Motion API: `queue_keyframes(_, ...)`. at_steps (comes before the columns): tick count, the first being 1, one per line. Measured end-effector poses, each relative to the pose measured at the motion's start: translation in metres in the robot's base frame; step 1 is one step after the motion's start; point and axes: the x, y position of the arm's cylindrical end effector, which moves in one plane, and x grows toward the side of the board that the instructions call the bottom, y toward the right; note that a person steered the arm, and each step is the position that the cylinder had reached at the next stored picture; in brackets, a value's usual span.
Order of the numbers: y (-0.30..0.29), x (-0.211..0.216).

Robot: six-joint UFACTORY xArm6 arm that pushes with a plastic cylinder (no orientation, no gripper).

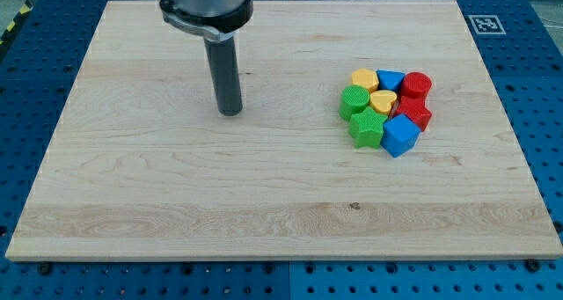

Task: Push the green circle into the group of blocks

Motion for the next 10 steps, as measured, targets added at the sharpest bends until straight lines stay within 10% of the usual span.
queue_keyframes(10,0.121,-0.004)
